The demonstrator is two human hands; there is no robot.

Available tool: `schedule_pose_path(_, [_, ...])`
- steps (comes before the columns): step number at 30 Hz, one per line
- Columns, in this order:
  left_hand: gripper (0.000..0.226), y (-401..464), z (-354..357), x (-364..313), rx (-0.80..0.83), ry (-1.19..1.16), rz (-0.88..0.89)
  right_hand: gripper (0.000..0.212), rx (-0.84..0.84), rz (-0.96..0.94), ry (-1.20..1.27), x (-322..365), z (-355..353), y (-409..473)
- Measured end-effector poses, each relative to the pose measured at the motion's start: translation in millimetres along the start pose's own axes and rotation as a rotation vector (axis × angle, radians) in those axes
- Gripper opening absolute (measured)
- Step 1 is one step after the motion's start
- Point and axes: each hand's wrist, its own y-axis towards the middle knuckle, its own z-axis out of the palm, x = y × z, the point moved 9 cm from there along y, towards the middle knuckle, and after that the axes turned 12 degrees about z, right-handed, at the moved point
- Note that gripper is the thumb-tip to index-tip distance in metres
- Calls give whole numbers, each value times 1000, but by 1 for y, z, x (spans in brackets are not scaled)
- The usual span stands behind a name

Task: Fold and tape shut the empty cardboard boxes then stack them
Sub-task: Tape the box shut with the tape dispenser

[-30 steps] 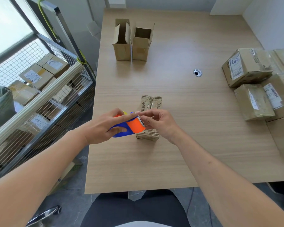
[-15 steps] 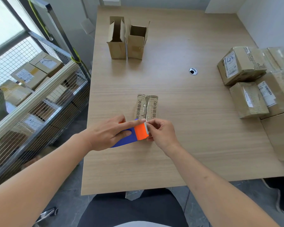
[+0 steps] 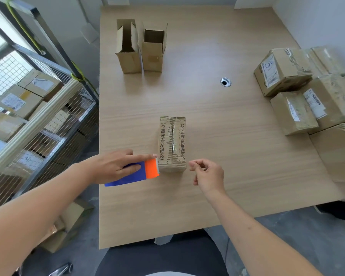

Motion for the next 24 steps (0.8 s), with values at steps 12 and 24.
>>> schedule_pose_path(12, [50, 27, 17, 35, 117, 4, -59, 6, 67, 141, 67, -29, 23, 27])
schedule_pose_path(24, [49, 40, 33, 35, 55, -54, -95, 37, 147, -588, -596, 32, 51, 10])
